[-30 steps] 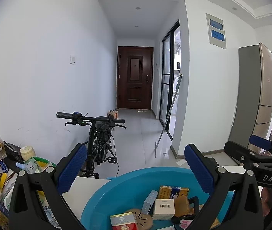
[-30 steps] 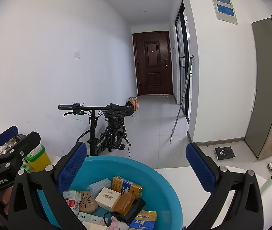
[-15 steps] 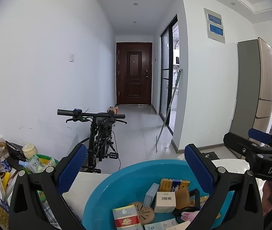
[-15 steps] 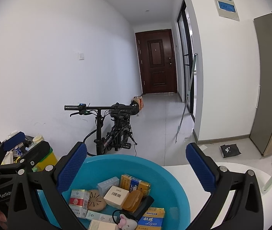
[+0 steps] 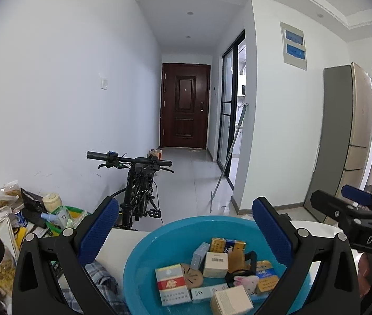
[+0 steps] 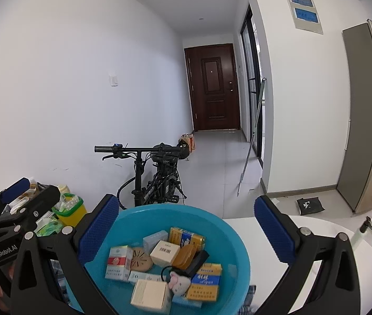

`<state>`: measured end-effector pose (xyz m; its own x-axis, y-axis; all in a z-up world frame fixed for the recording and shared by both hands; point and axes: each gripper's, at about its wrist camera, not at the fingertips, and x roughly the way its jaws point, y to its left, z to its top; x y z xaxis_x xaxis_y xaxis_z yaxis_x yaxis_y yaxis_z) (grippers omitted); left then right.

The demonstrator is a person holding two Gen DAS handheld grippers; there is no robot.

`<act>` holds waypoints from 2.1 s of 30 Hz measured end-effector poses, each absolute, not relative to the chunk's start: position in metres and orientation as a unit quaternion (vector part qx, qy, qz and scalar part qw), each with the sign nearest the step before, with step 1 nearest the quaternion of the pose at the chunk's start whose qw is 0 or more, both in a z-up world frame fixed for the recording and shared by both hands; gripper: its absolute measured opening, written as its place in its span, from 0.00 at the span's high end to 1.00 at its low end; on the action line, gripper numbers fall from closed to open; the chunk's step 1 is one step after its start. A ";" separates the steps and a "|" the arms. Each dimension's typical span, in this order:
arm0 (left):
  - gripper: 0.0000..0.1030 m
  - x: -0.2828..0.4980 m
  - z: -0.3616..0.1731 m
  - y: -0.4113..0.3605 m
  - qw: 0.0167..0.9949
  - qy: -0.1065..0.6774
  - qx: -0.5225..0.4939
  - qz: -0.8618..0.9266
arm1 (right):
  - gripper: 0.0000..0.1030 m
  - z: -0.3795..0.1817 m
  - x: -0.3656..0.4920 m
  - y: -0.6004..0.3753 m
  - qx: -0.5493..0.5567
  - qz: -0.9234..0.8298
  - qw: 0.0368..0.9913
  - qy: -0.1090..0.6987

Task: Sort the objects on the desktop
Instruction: 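Withdraw both tools up and back from the basin, then move both tools down toward the items on the plaid shirt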

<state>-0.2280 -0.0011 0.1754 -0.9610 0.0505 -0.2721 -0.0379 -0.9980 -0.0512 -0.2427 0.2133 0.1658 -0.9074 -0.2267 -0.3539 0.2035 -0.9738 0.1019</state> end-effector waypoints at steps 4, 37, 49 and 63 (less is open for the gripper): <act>0.00 -0.209 0.181 -0.002 0.020 -0.017 -0.140 0.990 | 0.00 0.170 -0.222 0.214 0.183 -0.977 0.109 -0.023; 0.00 -0.042 0.204 0.017 0.051 -0.008 -0.107 0.993 | 0.00 0.194 -0.074 0.233 0.140 -0.985 0.099 -0.021; 0.00 -0.056 0.173 0.016 0.054 -0.008 -0.153 0.987 | 0.00 0.165 -0.078 0.227 0.176 -0.980 0.098 -0.010; 0.00 -0.067 0.102 0.021 0.051 -0.003 -0.244 0.969 | 0.00 0.105 -0.081 0.226 0.251 -0.963 0.100 0.002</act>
<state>-0.0673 0.0207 0.1017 -0.8761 0.0996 -0.4717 -0.0971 -0.9948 -0.0297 -0.0808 0.2256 0.1052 -0.8541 -0.1922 -0.4833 0.1938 -0.9799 0.0472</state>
